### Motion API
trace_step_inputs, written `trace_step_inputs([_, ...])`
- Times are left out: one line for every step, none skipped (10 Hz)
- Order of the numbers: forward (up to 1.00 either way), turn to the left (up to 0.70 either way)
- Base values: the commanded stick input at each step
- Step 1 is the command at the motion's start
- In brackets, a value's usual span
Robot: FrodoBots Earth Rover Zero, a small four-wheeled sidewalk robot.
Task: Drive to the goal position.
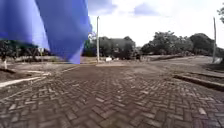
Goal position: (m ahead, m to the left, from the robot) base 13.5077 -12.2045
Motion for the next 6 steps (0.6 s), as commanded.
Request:
trace_step_inputs([0.7,0.0])
trace_step_inputs([0.7,0.0])
trace_step_inputs([0.7,0.0])
trace_step_inputs([0.7,0.0])
trace_step_inputs([0.7,0.0])
trace_step_inputs([0.7,0.0])
